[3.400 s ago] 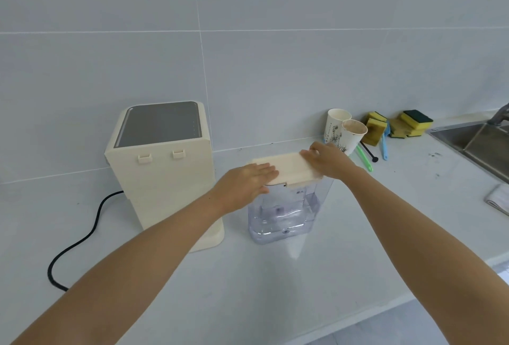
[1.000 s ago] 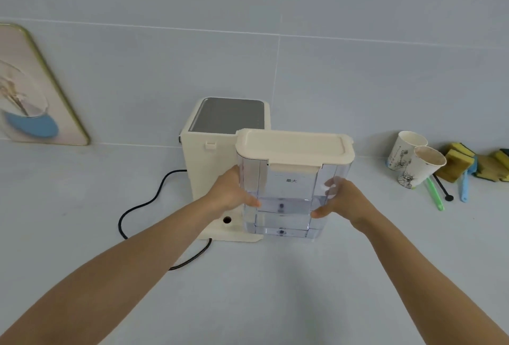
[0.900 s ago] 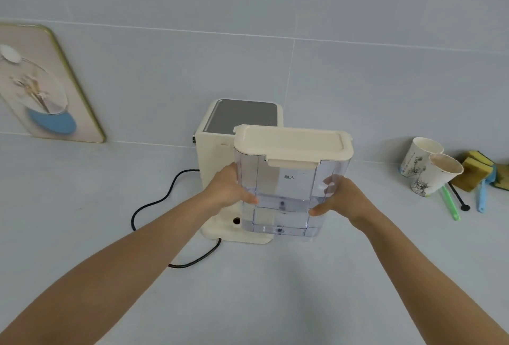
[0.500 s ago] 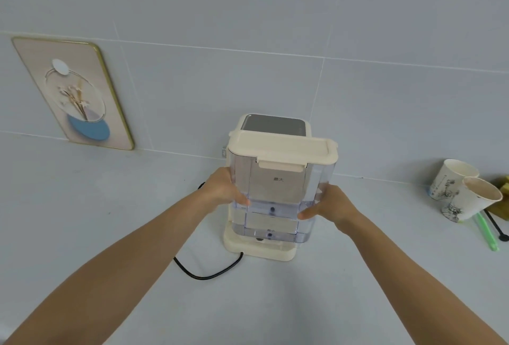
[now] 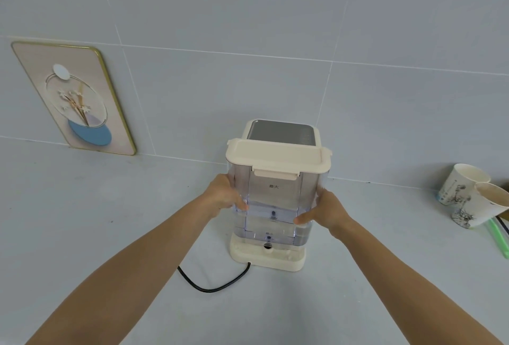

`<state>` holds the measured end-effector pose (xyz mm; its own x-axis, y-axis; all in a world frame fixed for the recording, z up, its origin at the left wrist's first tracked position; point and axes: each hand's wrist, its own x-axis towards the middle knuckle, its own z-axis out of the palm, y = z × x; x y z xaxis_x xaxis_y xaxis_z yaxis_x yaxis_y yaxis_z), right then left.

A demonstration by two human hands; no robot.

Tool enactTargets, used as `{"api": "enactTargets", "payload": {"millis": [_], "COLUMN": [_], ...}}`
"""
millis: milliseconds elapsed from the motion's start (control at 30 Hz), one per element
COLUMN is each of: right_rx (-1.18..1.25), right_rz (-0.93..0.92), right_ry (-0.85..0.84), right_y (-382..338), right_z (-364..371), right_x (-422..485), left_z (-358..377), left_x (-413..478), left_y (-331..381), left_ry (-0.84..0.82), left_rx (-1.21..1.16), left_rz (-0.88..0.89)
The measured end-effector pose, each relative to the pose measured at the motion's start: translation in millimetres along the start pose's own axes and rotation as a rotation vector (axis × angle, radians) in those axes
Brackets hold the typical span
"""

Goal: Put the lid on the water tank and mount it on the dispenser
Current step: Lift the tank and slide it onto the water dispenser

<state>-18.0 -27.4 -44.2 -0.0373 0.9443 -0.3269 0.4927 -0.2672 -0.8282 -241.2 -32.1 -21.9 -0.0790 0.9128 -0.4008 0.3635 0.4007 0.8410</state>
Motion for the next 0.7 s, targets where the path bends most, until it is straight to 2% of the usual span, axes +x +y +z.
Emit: {"api": "enactTargets", "payload": {"millis": [700], "right_rx": [-0.009], "right_rz": [0.020], "right_ry": [-0.002], "right_y": [21], "right_z": [12], "right_x": [4], "left_z": [11], "left_x": [8], "left_y": [-24], "left_ry": [-0.039], "left_rx": [-0.040], "left_rz": [0.035]}}
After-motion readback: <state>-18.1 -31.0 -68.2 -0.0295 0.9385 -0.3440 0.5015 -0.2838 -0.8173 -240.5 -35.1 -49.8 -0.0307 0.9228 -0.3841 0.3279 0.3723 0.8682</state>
